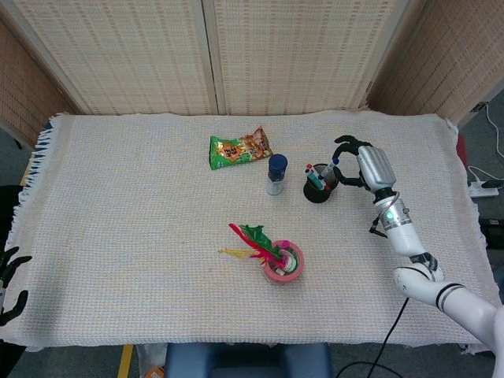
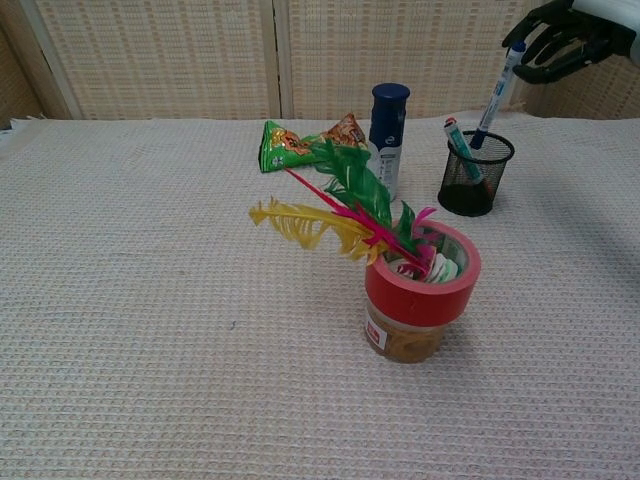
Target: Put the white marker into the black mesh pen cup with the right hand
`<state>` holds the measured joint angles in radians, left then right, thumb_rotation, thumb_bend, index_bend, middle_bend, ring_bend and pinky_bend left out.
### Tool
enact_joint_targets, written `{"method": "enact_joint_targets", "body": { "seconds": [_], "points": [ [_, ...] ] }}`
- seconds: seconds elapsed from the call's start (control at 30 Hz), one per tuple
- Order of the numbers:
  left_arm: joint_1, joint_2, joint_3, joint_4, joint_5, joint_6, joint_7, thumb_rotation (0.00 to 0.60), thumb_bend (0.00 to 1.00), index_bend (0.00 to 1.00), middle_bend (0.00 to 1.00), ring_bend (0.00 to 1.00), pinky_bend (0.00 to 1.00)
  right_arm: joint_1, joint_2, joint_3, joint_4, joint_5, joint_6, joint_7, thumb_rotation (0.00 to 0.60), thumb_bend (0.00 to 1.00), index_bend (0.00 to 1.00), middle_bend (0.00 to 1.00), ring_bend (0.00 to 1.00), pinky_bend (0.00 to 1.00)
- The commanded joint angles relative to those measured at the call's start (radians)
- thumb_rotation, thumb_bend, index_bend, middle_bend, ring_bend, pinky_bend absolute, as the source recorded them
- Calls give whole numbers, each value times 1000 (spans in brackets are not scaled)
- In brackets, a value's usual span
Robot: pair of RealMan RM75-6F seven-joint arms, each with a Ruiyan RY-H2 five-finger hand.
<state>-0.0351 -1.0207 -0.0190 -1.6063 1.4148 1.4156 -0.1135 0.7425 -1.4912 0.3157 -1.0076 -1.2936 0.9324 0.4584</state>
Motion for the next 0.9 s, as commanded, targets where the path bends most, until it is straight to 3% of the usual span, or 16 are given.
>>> {"method": "enact_joint_targets", "body": {
  "seconds": [0.03, 0.9],
  "points": [
    [-1, -1, 0, 3, -3, -4, -1, 600, 417, 220, 56, 0, 223, 9, -22, -12, 30, 0, -12, 1, 600, 327, 563, 245, 323, 292],
    [-5, -6, -2, 8, -11, -16, 4, 600, 416, 220, 56, 0, 224, 71, -132, -33, 176, 83, -179, -127, 600, 327, 567, 253, 334, 301]
  ]
}}
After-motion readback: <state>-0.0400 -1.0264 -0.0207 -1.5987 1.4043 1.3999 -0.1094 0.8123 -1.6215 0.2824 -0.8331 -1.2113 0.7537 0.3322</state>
